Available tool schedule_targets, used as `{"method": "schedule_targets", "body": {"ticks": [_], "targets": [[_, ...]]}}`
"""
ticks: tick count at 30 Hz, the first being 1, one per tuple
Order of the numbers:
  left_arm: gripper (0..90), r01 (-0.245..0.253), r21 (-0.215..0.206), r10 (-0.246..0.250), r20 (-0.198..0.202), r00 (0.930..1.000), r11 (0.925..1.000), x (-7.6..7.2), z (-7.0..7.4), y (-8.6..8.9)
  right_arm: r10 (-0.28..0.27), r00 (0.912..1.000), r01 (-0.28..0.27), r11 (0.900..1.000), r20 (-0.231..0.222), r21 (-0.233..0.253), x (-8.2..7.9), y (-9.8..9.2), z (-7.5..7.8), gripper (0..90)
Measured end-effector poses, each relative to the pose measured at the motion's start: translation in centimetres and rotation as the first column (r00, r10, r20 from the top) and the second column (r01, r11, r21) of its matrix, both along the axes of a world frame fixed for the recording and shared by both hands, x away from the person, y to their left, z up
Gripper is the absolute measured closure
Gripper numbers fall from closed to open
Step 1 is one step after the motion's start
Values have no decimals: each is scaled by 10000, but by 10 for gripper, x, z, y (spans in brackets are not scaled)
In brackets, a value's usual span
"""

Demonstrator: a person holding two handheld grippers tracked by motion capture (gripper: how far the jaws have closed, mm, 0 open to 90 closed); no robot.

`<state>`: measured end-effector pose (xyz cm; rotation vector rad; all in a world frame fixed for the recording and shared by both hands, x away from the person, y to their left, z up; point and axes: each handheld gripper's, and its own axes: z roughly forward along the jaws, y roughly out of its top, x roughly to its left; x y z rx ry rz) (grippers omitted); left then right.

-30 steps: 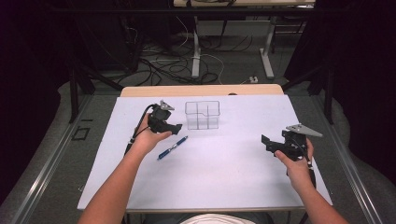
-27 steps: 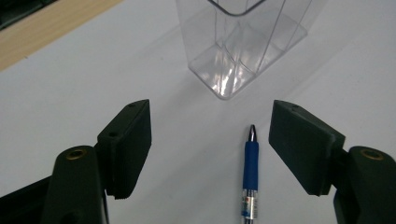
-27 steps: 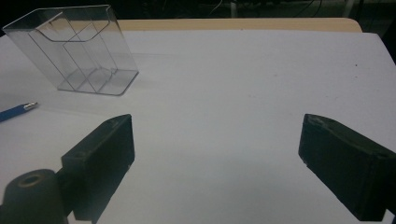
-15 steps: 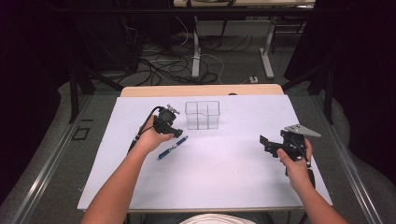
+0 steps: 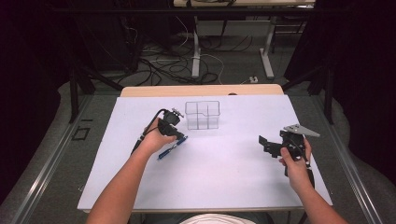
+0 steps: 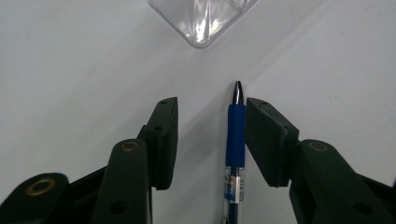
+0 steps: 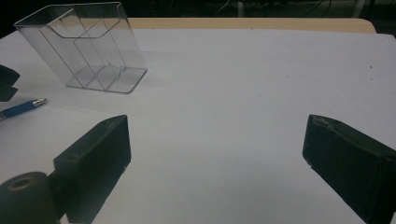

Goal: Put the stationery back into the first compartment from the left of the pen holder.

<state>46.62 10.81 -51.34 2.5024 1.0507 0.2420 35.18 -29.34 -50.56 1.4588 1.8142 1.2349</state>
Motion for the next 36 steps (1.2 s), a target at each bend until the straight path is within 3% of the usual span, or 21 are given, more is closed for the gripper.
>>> {"method": "schedule_targets", "body": {"ticks": [5,12,36], "targets": [[634,-17,-22,16,-372,9993,10000,-2,-2,-3,-39,10000,39,9999,35,-100,1,0,-1,74],[693,125,258,-107,-690,9976,9996,-2,-5,-6,-13,10000,13,10000,-86,-52,0,0,-1,74],[785,306,675,-237,-1004,9947,9972,-5,-15,-11,55,9999,-56,9999,-96,-126,0,0,-1,74]]}}
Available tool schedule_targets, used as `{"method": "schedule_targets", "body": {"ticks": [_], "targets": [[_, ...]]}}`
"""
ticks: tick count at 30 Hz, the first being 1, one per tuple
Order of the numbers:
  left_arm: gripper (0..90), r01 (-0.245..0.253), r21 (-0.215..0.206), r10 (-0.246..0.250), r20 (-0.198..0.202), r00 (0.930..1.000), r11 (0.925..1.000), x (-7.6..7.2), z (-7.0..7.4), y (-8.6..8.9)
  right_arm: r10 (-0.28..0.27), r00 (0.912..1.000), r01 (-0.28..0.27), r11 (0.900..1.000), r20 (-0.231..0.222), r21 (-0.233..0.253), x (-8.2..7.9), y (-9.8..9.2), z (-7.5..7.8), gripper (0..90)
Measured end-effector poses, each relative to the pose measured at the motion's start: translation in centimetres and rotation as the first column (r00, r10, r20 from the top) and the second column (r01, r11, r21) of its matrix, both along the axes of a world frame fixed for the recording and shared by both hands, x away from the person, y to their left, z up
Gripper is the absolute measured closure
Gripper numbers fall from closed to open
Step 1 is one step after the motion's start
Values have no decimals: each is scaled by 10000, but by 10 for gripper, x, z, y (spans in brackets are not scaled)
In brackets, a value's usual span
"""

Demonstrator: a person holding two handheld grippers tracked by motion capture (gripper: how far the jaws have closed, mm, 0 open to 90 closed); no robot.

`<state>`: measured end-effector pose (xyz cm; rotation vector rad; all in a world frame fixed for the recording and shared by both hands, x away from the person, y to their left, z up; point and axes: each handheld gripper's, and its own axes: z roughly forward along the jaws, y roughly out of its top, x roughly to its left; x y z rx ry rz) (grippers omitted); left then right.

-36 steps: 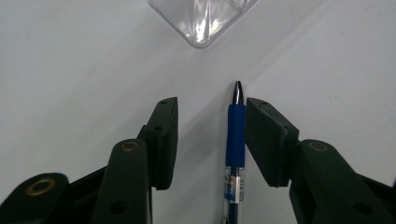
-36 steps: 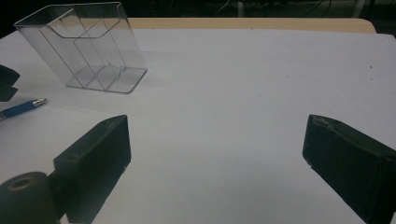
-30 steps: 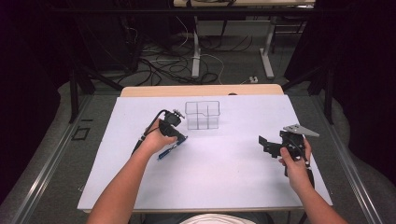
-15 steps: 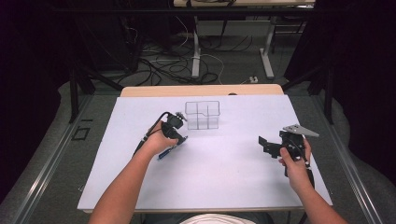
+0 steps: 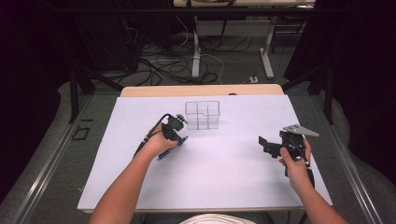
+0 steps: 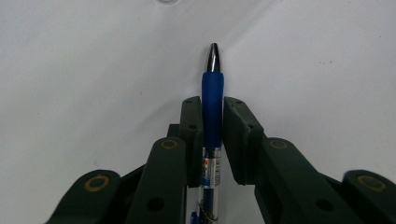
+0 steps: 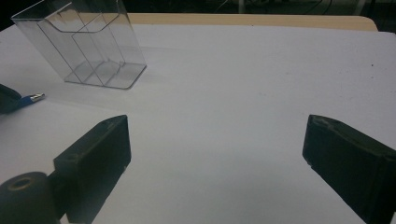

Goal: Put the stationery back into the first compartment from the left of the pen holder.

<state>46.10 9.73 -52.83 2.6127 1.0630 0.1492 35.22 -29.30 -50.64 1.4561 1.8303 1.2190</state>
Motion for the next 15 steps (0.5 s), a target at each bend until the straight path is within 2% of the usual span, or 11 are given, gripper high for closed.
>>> {"method": "schedule_targets", "body": {"ticks": [10,15], "targets": [[796,182,49,-183,41,9998,9998,0,0,0,24,10000,-24,10000,44,-23,0,0,0,74],[798,89,46,-89,-40,10000,9999,0,1,0,27,10000,-27,10000,53,-35,0,-1,1,74]]}}
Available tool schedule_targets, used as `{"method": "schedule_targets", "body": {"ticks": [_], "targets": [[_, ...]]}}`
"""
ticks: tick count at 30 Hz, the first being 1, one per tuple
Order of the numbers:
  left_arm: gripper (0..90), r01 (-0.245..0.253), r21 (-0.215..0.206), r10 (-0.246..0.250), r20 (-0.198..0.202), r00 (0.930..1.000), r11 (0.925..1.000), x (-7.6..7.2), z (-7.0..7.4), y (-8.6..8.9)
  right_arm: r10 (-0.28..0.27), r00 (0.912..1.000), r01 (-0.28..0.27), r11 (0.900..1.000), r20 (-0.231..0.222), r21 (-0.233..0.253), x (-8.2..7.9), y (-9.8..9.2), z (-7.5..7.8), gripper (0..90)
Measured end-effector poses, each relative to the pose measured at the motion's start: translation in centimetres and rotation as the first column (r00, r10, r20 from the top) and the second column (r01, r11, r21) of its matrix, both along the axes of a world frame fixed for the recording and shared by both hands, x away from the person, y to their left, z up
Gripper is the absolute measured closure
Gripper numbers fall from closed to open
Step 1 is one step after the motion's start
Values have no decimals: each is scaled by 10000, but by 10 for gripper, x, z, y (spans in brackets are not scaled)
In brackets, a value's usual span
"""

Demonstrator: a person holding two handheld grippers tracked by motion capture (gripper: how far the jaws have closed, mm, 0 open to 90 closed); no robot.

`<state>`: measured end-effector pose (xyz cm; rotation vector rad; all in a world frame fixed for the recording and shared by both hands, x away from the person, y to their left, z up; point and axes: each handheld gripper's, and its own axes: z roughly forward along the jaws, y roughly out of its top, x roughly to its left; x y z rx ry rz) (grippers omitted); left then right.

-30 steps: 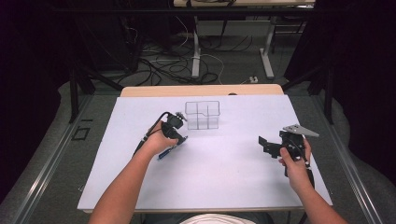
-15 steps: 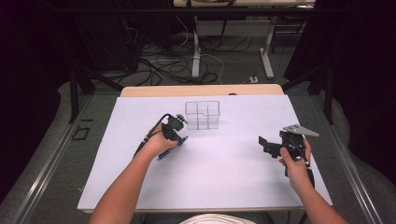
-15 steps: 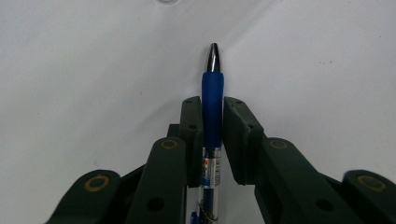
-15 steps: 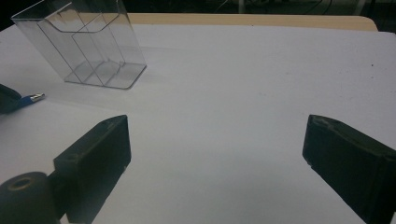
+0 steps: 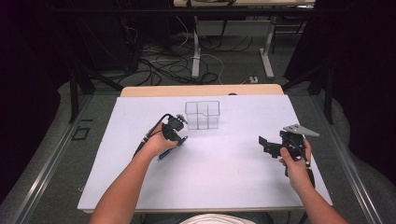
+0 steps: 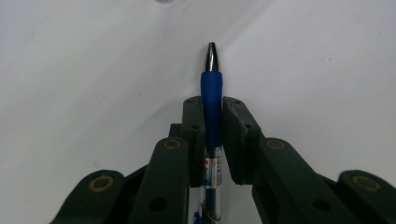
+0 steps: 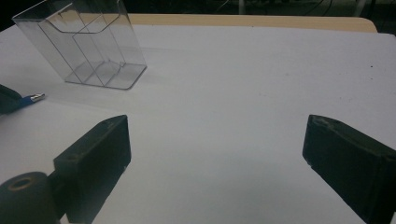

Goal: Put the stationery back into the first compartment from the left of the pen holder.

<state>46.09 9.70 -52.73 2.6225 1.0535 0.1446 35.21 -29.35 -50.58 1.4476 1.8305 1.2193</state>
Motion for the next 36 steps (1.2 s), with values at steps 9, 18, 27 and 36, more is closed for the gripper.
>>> {"method": "schedule_targets", "body": {"ticks": [9,18,27,36], "targets": [[799,-232,-323,233,22,9997,9992,-1,7,2,33,10000,-33,10000,37,-59,0,-1,0,74],[801,-522,-627,528,66,9986,9967,0,14,8,25,10000,-25,10000,36,-64,0,-1,0,74],[800,-1070,-1429,1113,222,9935,9839,2,20,15,29,10000,-29,10000,35,-55,0,-1,0,74],[800,-2392,-2741,2339,-523,9708,9315,5,19,27,-128,9996,128,9999,241,5,1,0,-1,74]]}}
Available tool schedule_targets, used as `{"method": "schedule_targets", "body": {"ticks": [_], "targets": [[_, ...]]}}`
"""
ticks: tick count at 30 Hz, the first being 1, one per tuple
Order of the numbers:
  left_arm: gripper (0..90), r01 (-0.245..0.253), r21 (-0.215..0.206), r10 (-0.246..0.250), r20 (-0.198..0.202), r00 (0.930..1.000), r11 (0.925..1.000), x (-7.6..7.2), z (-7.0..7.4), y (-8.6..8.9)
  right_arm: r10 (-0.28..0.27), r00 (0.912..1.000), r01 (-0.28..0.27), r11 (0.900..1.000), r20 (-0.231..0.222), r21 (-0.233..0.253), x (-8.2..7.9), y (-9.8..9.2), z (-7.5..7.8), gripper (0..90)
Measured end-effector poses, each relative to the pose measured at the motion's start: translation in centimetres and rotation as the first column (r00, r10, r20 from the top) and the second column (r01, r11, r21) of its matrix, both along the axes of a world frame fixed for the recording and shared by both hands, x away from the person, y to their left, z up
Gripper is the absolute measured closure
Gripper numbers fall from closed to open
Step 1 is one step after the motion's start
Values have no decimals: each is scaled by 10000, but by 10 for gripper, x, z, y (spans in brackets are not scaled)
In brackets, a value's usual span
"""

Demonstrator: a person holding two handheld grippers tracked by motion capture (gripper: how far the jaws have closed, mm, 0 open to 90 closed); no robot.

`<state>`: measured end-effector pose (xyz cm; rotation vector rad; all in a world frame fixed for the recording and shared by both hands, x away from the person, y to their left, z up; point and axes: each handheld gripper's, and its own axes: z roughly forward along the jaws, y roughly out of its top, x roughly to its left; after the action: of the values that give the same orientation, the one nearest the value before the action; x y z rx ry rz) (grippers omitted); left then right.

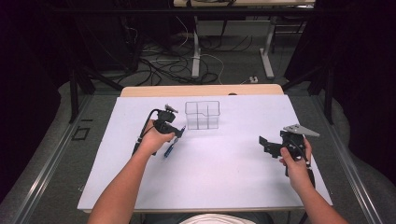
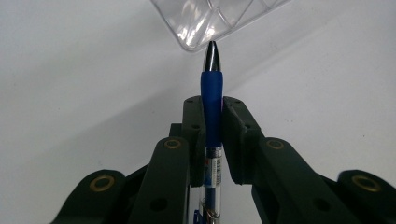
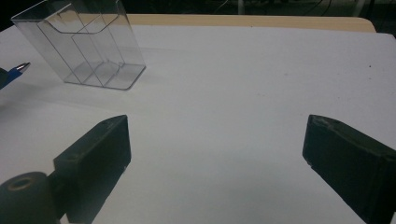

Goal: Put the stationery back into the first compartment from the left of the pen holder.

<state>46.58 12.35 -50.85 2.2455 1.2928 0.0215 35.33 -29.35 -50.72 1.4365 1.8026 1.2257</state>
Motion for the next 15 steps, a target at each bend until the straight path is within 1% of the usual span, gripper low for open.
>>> {"method": "schedule_targets", "body": {"ticks": [1,5,7,9,10,11,12,13,14,15], "targets": [[800,-135,-72,134,-134,9998,9999,1,0,1,109,9996,-111,9999,-269,-92,-1,-1,2,74],[800,-649,-545,627,-406,9972,9964,3,1,8,115,9996,-116,9999,-238,-42,-1,0,1,74],[800,-799,-753,758,-562,9955,9940,4,2,10,154,9997,-157,9998,-185,-123,-1,0,1,74],[800,-893,-933,838,-619,9946,9916,5,3,11,158,9997,-160,9998,-195,-108,-1,0,1,74],[800,-938,-952,881,-625,9941,9910,5,4,12,156,9997,-158,9998,-189,-108,-1,0,1,74],[800,-1067,-1081,994,-710,9925,9884,5,3,12,157,9997,-159,9998,-192,-115,-1,0,1,74],[800,-1128,-1195,1021,-921,9905,9864,6,3,14,146,9997,-148,9998,-204,-97,-1,0,1,74],[800,-1276,-1424,1120,-1128,9873,9816,6,3,13,120,9997,-121,9999,-235,-56,-1,0,1,74],[800,-1260,-1477,1103,-1106,9877,9810,6,3,13,123,9997,-124,9999,-227,-67,-1,0,1,74],[799,-1344,-1543,1174,-1145,9865,9788,5,4,13,132,9996,-134,9999,-229,-65,-1,0,1,74]]}}
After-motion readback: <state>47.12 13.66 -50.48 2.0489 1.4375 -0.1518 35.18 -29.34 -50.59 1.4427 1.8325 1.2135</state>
